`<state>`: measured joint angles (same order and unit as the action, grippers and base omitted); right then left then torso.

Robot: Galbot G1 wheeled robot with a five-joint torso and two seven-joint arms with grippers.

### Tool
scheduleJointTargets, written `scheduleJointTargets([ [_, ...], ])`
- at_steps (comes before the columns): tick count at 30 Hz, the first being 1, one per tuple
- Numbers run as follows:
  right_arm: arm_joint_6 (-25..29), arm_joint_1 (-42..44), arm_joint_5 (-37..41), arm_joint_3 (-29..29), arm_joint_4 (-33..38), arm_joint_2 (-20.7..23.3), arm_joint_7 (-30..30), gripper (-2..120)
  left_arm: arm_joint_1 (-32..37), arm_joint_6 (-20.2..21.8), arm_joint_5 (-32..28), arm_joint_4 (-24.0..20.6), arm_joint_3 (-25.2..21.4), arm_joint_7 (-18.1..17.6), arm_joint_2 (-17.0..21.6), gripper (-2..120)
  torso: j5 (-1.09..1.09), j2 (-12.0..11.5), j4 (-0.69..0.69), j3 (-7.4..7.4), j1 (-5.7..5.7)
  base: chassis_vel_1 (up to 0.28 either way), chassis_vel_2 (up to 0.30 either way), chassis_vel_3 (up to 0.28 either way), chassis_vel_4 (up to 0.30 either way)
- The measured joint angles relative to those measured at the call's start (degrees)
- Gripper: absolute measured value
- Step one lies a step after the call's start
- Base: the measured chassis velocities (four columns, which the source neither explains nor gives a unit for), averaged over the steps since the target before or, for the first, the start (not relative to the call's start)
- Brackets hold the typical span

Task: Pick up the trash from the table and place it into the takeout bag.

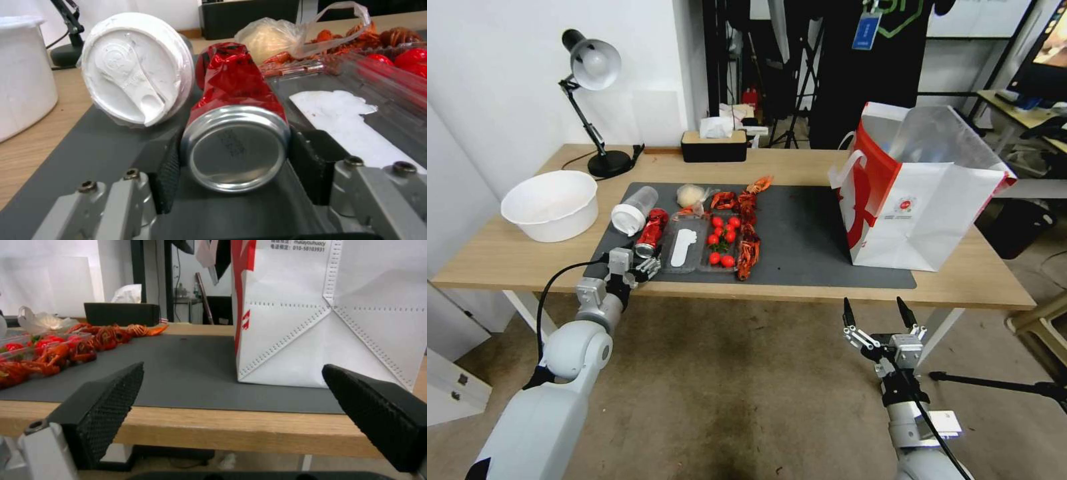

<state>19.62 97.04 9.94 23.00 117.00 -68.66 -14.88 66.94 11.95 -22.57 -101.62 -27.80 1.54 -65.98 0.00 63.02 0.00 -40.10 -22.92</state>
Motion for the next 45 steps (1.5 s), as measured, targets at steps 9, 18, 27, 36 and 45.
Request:
scheduleJointTargets([
  [9, 0.1, 0.1, 0.0, 0.0, -0.1, -0.2, 0.0, 100, 0.7, -0.9, 0.1, -2.6, -0.7, 0.5, 1.0, 52, -0.01, 0.0, 0.00, 0.00, 0.00, 0.000, 0.000, 0.000, 0.000],
  [18, 0.2, 0.1, -0.2, 0.0, 0.1, -0.4, 0.0, 100, 3.2, -1.2, -0.5, -9.7, -2.6, 1.9, 3.0, 52, 0.00, 0.0, 0.01, 0.00, 0.00, 0.000, 0.000, 0.000, 0.000],
  [27, 0.3, 0.3, -0.3, 0.0, 0.3, -0.4, 0.0, 100, -2.7, -4.7, -11.3, -13.1, 3.4, 3.0, 9.4, 52, 0.00, 0.0, 0.00, 0.00, 0.00, 0.000, 0.000, 0.000, 0.000],
  [36, 0.4, 0.2, -0.4, 0.0, 0.2, -0.6, -0.1, 100, -19.8, -7.1, -19.7, -10.1, 17.3, 5.2, 17.3, 52, 0.02, 0.0, -0.01, -0.01, 0.00, 0.000, 0.000, 0.000, 0.000],
  [45, 0.3, 0.3, -0.6, 0.7, 0.2, -0.8, -0.2, 100, -36.8, -7.0, -25.8, -5.4, 33.2, 4.8, 15.3, 52, 0.01, 0.0, 0.00, -0.02, 0.00, 0.000, 0.000, 0.000, 0.000],
])
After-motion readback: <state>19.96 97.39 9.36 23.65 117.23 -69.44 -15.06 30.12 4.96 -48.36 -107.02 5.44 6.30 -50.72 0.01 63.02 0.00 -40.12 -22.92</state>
